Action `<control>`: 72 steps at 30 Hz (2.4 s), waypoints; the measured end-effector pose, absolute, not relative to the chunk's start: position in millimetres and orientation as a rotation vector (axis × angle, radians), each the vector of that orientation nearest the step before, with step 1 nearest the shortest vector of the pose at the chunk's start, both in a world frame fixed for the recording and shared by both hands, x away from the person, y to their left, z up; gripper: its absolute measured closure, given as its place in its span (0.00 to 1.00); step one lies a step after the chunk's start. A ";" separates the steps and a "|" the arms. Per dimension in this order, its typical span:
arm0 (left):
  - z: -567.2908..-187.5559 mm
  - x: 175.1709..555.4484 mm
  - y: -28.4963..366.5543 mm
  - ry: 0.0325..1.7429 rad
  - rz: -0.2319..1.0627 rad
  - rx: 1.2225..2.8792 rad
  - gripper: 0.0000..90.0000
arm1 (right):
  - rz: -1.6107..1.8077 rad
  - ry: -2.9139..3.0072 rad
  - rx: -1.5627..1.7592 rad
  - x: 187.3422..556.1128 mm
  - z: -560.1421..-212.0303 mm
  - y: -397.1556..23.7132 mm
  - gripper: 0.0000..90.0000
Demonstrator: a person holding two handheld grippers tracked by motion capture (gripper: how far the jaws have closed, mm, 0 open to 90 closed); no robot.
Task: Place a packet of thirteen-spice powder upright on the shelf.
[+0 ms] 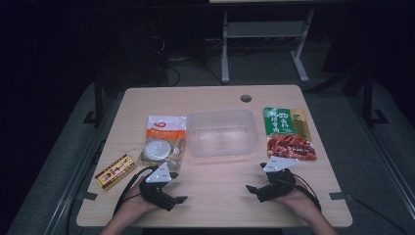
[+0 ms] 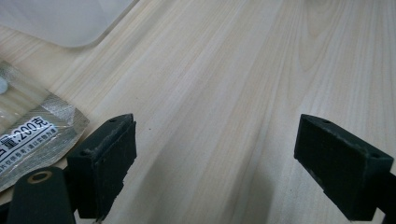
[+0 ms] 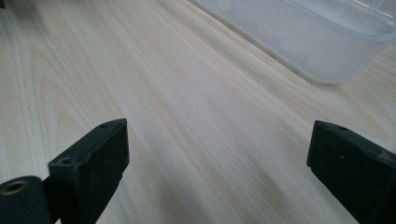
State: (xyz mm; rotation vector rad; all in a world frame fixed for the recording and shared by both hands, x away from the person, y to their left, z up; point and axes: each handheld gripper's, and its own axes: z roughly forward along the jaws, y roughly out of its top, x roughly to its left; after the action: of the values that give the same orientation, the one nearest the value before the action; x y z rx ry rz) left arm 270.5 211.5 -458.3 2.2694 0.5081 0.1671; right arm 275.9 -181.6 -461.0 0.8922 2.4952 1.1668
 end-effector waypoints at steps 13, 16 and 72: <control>-451.4 269.5 219.4 0.515 0.191 2.315 0.17 | 1.166 2.521 0.886 276.7 -460.5 -179.5 0.06; -448.3 268.9 224.4 0.538 0.195 2.302 0.22 | 1.166 2.526 0.881 276.8 -460.8 -179.5 0.06; -423.5 286.3 422.9 1.248 0.528 2.052 1.00 | 1.158 2.547 0.841 279.4 -461.5 -172.5 0.07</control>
State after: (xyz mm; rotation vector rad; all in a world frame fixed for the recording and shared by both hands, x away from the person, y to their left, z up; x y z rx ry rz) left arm 286.3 422.9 -423.5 2.0521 1.2485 0.5279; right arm 279.4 -172.5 -461.5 0.8406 2.5467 1.1583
